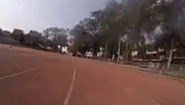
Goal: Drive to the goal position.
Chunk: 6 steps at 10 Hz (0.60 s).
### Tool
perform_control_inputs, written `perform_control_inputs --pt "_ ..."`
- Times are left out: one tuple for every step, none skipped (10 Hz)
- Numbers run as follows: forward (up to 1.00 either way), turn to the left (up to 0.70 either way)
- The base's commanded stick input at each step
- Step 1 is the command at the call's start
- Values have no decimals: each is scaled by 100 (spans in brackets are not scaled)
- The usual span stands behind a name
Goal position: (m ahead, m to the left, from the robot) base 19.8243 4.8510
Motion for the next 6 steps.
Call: perform_control_inputs --pt "70 -14" --pt "70 0" --pt "70 0" --pt "70 0" --pt "70 0" --pt "70 0"
